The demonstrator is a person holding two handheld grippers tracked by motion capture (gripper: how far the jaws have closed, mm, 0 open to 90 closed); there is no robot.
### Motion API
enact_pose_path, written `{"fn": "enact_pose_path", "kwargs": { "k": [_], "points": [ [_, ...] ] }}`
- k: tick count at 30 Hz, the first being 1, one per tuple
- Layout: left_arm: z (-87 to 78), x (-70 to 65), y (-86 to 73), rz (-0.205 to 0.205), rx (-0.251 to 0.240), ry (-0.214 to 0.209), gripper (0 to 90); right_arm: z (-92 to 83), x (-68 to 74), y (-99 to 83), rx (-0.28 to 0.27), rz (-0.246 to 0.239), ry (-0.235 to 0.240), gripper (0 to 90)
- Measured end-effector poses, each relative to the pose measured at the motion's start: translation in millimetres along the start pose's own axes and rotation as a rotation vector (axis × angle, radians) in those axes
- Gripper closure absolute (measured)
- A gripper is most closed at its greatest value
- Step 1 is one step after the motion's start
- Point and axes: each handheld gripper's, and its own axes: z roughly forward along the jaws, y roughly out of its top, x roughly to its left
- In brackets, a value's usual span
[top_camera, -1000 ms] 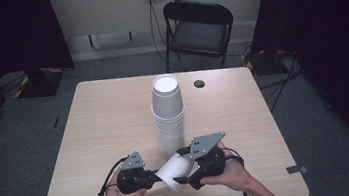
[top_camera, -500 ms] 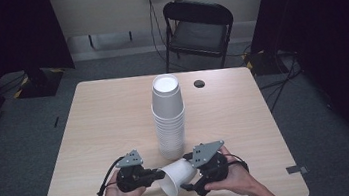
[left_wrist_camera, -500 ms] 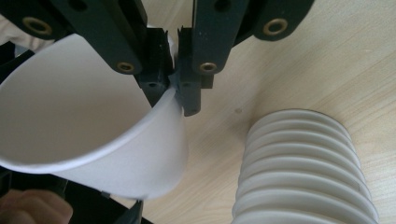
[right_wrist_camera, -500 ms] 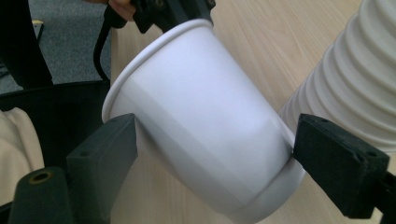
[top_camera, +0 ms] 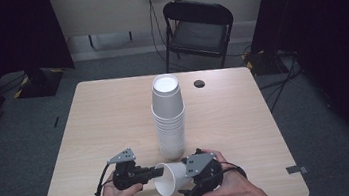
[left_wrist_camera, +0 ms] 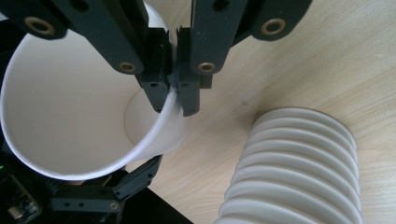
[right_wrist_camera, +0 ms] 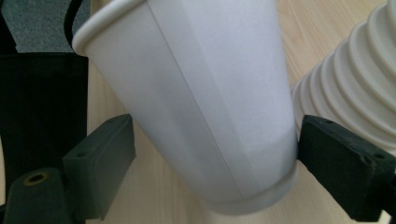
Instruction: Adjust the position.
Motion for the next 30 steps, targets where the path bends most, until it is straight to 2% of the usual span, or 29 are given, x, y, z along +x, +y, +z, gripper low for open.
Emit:
{"fn": "enact_pose_path", "kwargs": {
  "k": [5, 9, 11, 13, 14, 16, 18, 21, 23, 25, 29, 30],
  "points": [
    [-0.1, -1.2, -0.2, -0.015, -0.016, -0.016, 86.4, 10.0, 5.2, 0.0, 0.002, -0.02, -0.016, 11.1],
    [-1.9, 1.0, -0.1, -0.039, -0.027, -0.019, 86.2, 15.3, 9.2, 1.9, 0.014, -0.044, -0.055, 13.4],
    [-2.5, 1.6, -0.2, -0.045, -0.04, -0.018, 85.9, 15.5, 10.2, 2.1, 0.004, -0.041, -0.071, 15.5],
    [-2.5, 1.0, -0.3, -0.032, -0.051, 0.002, 85.2, 16.1, 10.1, 1.1, -0.007, -0.025, -0.073, 16.0],
    [-2.1, -0.3, -0.2, -0.009, -0.049, 0.017, 84.6, 17.7, 9.9, 0.2, -0.011, -0.019, -0.079, 16.2],
    [-1.8, -1.4, 0.1, -0.004, -0.057, 0.028, 81.0, 19.9, 9.6, -0.6, -0.018, 0.012, -0.05, 16.4],
    [-2.9, -2.5, 0.6, 0.017, -0.062, 0.031, 77.8, 20.8, 10.3, -0.5, -0.01, 0.015, -0.046, 16.5],
    [-5.1, -4.2, 1.2, 0.035, -0.065, 0.056, 72.3, 19.3, 9.1, -0.8, -0.031, 0.04, -0.031, 16.6],
    [-5.6, -3.7, 1.4, 0.028, -0.064, 0.034, 79.8, 18.3, 7.7, -1.2, -0.04, 0.06, -0.023, 16.6],
    [-5.9, -3.4, 2.4, 0.018, -0.061, 0.018, 83.6, 18.1, 7.8, -1.2, -0.043, 0.062, -0.018, 16.4],
    [-4.4, -4.6, 2.9, 0.0, -0.042, 0.0, 85.3, 20.4, 11.4, -1.1, -0.022, 0.01, -0.042, 17.0],
    [-3.6, -4.3, 2.8, -0.001, -0.036, -0.006, 85.3, 21.0, 12.4, -0.9, -0.031, -0.006, -0.043, 17.0]
  ]
}}
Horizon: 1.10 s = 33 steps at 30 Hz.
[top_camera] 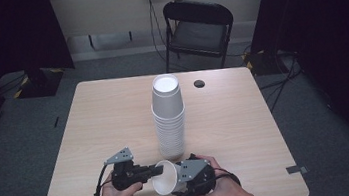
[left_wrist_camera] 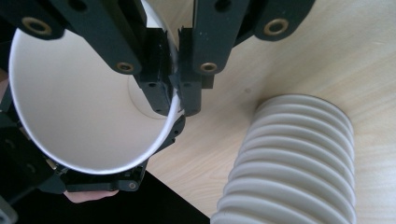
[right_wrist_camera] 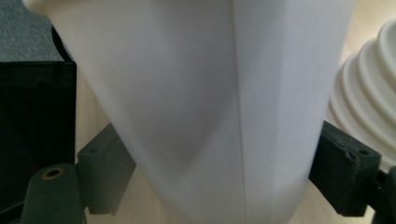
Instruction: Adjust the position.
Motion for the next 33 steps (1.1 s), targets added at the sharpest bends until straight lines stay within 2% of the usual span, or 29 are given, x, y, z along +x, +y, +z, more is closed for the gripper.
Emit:
{"fn": "enact_pose_path", "kwargs": {
  "k": [3, 7, 10, 19, 21, 23, 26, 28, 33],
  "points": [
    [2.4, -0.7, -0.4, -0.002, 0.009, -0.013, 85.4, 0.0, 3.6, 4.2, -0.01, -0.037, 0.002, 15.5],
    [3.9, -2.3, -0.6, 0.017, 0.028, -0.006, 85.4, 1.7, 6.5, 8.6, -0.003, -0.065, 0.007, 15.0],
    [4.1, -2.2, -0.6, 0.015, 0.038, -0.001, 85.3, 3.2, 7.8, 9.3, 0.006, -0.07, 0.005, 15.0],
    [4.4, -2.6, -0.9, 0.037, 0.033, 0.015, 84.4, 3.4, 6.2, 8.6, -0.01, -0.05, 0.013, 15.8],
    [4.3, -2.9, -1.0, 0.029, 0.028, 0.015, 80.9, 3.1, 5.3, 8.4, -0.01, -0.04, 0.019, 16.1],
    [2.3, -3.2, 0.3, 0.025, 0.0, 0.013, 76.9, 2.4, 4.7, 8.0, -0.012, -0.027, 0.013, 16.3],
    [0.6, -3.8, 0.8, 0.038, -0.014, 0.016, 73.5, 1.4, 3.7, 7.2, -0.015, -0.025, 0.01, 16.3],
    [-1.2, -7.2, 2.2, 0.071, -0.016, 0.04, 71.0, -0.5, 1.6, 6.2, -0.021, -0.01, 0.007, 16.4],
    [-4.1, -8.3, 3.4, 0.071, -0.047, 0.031, 66.7, -3.8, -1.9, 3.9, -0.03, 0.015, 0.0, 16.5]
  ]
}}
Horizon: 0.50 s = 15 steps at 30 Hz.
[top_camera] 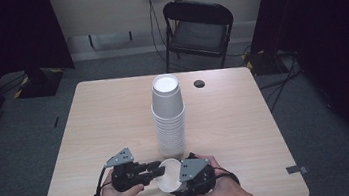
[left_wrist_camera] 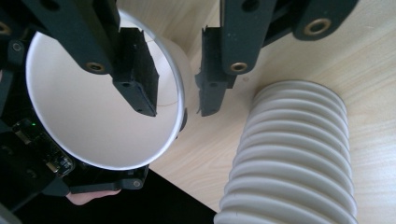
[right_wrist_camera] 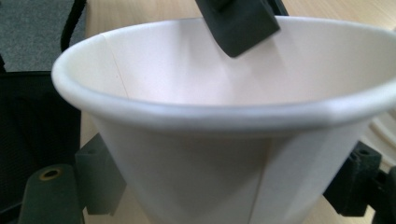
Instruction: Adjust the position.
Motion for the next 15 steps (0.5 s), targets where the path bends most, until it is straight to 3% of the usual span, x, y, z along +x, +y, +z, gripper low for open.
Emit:
{"fn": "enact_pose_path", "kwargs": {
  "k": [8, 15],
  "points": [
    [-3.7, 1.5, 0.8, 0.007, -0.017, 0.033, 58.7, -3.4, -4.7, -3.3, 0.006, 0.036, -0.028, 16.8],
    [-7.3, 3.3, 0.9, 0.022, -0.033, 0.058, 52.0, -8.1, -14.6, -9.1, -0.024, 0.118, -0.036, 16.9]
  ]
}}
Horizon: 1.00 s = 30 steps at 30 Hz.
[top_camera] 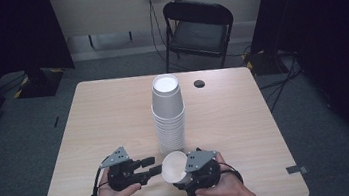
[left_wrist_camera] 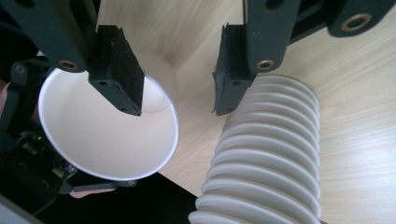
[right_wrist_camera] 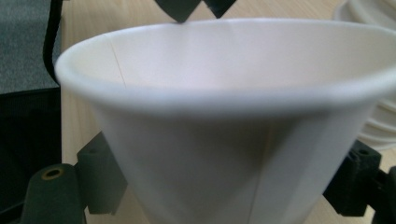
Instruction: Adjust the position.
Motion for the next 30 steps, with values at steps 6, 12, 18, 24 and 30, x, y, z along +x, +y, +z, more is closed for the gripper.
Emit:
{"fn": "enact_pose_path", "kwargs": {
  "k": [6, 12, 18, 24, 30],
  "points": [
    [-0.6, 3.0, -0.1, -0.018, -0.012, 0.008, 41.6, -5.5, -5.4, -3.3, -0.023, 0.047, -0.005, 17.1],
    [-4.0, 7.9, -0.6, -0.005, -0.016, 0.061, 35.0, -12.7, -10.7, -6.1, -0.043, 0.089, -0.015, 17.2],
    [-2.4, 10.0, -2.0, 0.047, 0.026, 0.119, 30.5, -26.7, -19.5, -10.9, -0.072, 0.128, -0.058, 17.3],
    [-2.9, 9.1, -2.5, 0.079, 0.026, 0.143, 24.6, -38.1, -32.3, -15.5, -0.098, 0.204, -0.105, 17.5],
    [-5.0, 9.9, -2.7, 0.089, 0.012, 0.162, 21.3, -48.1, -48.8, -20.8, -0.126, 0.264, -0.181, 17.7]
  ]
}}
